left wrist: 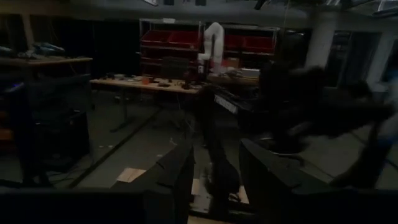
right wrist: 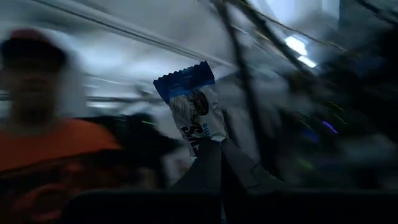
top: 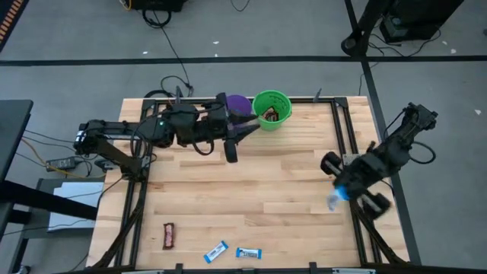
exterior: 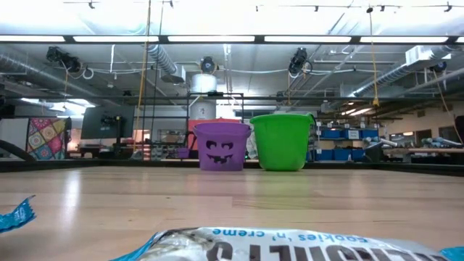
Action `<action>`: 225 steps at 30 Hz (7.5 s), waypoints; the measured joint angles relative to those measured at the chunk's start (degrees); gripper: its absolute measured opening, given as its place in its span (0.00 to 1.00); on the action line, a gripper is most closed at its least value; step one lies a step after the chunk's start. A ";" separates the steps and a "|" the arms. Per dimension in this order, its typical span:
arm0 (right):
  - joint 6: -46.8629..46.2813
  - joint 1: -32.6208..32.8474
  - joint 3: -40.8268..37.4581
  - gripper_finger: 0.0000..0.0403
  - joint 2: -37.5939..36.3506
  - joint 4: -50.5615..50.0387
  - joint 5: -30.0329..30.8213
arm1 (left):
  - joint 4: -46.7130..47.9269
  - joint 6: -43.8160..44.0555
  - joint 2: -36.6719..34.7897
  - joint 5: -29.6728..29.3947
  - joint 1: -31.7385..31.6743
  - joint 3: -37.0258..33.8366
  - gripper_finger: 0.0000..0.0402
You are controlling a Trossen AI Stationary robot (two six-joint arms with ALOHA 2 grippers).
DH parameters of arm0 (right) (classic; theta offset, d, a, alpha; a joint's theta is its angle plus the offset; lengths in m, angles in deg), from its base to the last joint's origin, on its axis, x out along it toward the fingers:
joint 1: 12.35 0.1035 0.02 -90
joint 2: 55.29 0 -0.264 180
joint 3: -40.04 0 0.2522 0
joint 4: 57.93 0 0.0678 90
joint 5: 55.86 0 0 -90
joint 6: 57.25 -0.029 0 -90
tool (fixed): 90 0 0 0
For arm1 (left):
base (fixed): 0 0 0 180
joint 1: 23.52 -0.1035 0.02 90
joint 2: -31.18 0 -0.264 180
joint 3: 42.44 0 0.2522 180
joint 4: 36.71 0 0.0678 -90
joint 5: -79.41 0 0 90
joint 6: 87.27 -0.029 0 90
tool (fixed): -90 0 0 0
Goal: Sort candy by brand, put in halloween buckets
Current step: Put the white chocolate bar into the purple bucket, then put the brown chocolate bar into the green bucket
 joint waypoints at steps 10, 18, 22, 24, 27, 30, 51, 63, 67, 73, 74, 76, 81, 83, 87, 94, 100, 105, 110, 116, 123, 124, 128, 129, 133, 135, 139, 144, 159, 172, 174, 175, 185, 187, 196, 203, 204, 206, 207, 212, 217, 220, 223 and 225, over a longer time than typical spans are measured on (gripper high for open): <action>22.88 -10.07 0.00 0.00 1.75 20.43 -14.67 | 3.48 -4.27 -11.29 -12.07 -8.75 -0.02 0.33; 10.48 -36.81 0.00 0.00 6.70 30.04 -26.82 | 6.57 -5.93 -18.31 -11.26 -11.90 0.04 0.33; -0.89 -48.46 1.76 0.00 14.98 37.35 -32.99 | 8.35 -8.79 -18.89 -11.25 -11.90 -0.02 0.33; -6.12 -53.00 4.17 0.00 19.91 38.87 -35.91 | 8.22 -9.36 -18.95 -11.25 -11.90 -0.02 0.33; -12.27 -58.41 9.31 0.00 26.90 39.14 -40.50 | 8.18 -10.75 -18.98 -11.25 -11.99 -0.02 0.33; -18.28 -62.75 15.26 0.00 33.78 38.55 -44.36 | 8.71 -11.41 -18.98 -11.25 -12.68 -0.02 0.33; -14.88 -71.76 45.37 0.01 56.65 -29.49 -26.57 | 14.27 -10.08 -19.68 -11.27 -16.31 -0.02 0.33; -9.53 -71.46 47.82 0.01 56.21 -41.47 -20.57 | 14.05 -10.17 -19.68 -11.27 -16.84 -0.02 0.33; -8.17 -71.35 47.82 0.06 56.21 -41.46 -20.64 | 14.01 -10.19 -19.68 -11.27 -16.86 -0.02 0.33; -7.58 -71.35 47.82 0.21 56.21 -40.48 -20.66 | 14.09 -10.10 -19.68 -11.27 -16.84 -0.02 0.33; -7.72 -71.35 47.82 0.24 56.17 -40.40 -20.66 | 14.10 -10.10 -19.68 -11.27 -16.84 -0.02 0.33; -8.79 -71.35 47.82 0.30 56.15 -40.49 -20.95 | 14.12 -10.08 -19.68 -11.27 -16.84 -0.02 0.33; -10.43 -70.86 47.82 0.36 56.15 -40.09 -23.68 | 14.65 -10.07 -19.68 -11.27 -16.84 -0.02 0.33; -11.48 -70.04 47.82 0.36 56.15 -38.31 -29.51 | 15.72 -10.06 -19.94 -11.26 -16.84 -0.02 0.33; -15.32 -66.68 47.82 0.35 55.57 -33.77 -42.47 | 17.16 -9.85 -21.04 -11.25 -16.82 -0.02 0.33; -12.87 -55.68 47.82 0.35 49.52 -33.73 -43.89 | 20.05 -9.80 -23.27 -11.27 -16.83 -0.02 0.33; -13.90 -46.02 47.82 0.35 45.39 -34.31 -37.13 | 24.13 -8.99 -23.51 -11.27 -16.82 0.00 0.33; -14.90 -38.58 47.82 0.34 43.29 -36.98 -22.91 | 30.49 1.18 -22.21 -7.06 -16.84 -0.57 0.33; -14.51 -33.75 47.82 0.34 42.83 -43.97 -12.89 | 32.08 13.44 -21.69 4.40 -14.76 -8.66 0.33; -13.60 -30.31 47.82 0.34 40.42 -49.96 -8.47 | 34.08 26.38 -22.29 5.58 -8.90 -24.29 0.33; -9.47 -25.89 47.82 0.34 35.25 -53.91 -0.80 | 31.50 39.40 -22.45 12.10 1.26 -36.78 0.33; -9.04 -25.36 47.82 0.34 34.49 -54.88 -0.65 | 31.13 40.52 -22.48 12.29 3.01 -37.57 0.33; -8.92 -23.18 47.82 0.34 32.15 -57.79 -0.08 | 30.58 43.21 -22.48 13.60 10.13 -38.42 0.33; -8.91 -22.54 47.82 0.34 31.86 -58.38 0.59 | 30.43 43.71 -22.50 14.70 11.87 -38.38 0.33; -8.50 -19.93 47.82 0.34 31.58 -59.78 3.42 | 30.83 45.78 -20.86 17.40 19.09 -38.38 0.33; -8.50 -19.02 47.82 0.34 31.79 -60.18 4.27 | 30.64 46.94 -19.35 17.79 22.55 -38.37 0.33; -8.59 -17.95 47.69 0.34 32.64 -60.71 4.69 | 31.04 48.09 -13.94 20.96 27.69 -38.36 0.33; -8.70 -16.68 47.67 0.34 32.87 -61.63 4.87 | 31.50 47.23 -5.64 29.47 33.22 -38.31 0.33; -8.63 -15.39 47.67 0.34 32.96 -62.24 4.51 | 54.36 39.14 6.74 32.84 41.56 -29.06 0.33; -9.03 -13.92 47.67 0.34 32.96 -62.21 3.77 | 51.06 48.87 9.72 33.70 43.31 -28.83 0.33; -9.05 -13.61 47.67 0.34 32.96 -62.21 3.91 | 50.15 52.17 9.74 33.36 43.25 -28.83 0.33; -9.09 -13.49 47.67 0.34 32.96 -62.21 4.16 | 50.08 53.95 9.74 33.37 43.25 -28.83 0.33; -9.01 -12.78 47.67 0.34 32.96 -62.17 4.30 | 44.19 74.80 9.74 32.56 43.31 -28.83 0.43; -8.73 -12.41 47.67 0.34 32.96 -62.17 4.41 | 42.67 79.28 9.74 30.57 43.31 -28.83 0.48; -8.54 -10.97 47.67 0.34 32.96 -62.20 5.51 | 47.15 96.94 9.76 27.71 43.38 -28.83 0.62; -8.68 -10.89 47.67 0.34 32.96 -62.19 5.68 | 48.38 103.17 9.76 30.76 44.77 -28.85 0.62; -8.70 -10.89 47.67 0.34 32.96 -62.21 6.04 | 48.38 104.62 9.76 30.70 44.95 -28.85 0.62; -8.70 -10.89 47.67 0.35 32.96 -62.19 6.81 | 48.39 107.13 9.76 30.20 45.60 -28.85 0.62; -8.70 -10.89 47.67 0.34 32.96 -62.19 6.88 | 48.38 108.32 9.76 29.62 46.00 -28.85 0.62; -8.58 -10.89 47.67 0.34 32.96 -62.17 6.86 | 46.76 112.53 9.76 27.67 47.16 -29.81 0.62; -8.54 -10.89 47.65 0.35 32.96 -62.14 6.93 | 39.93 114.60 9.76 23.96 47.16 -32.15 0.62; -8.54 -10.89 47.65 0.35 32.96 -62.11 6.99 | 38.67 115.02 9.76 21.85 47.15 -33.04 0.62; -8.54 -10.89 47.65 0.35 32.96 -62.06 6.99 | 38.84 115.11 9.76 21.94 47.14 -34.01 0.62; -8.54 -10.89 47.65 0.35 32.96 -62.06 6.99 | 38.57 115.64 9.76 22.18 47.14 -34.75 0.62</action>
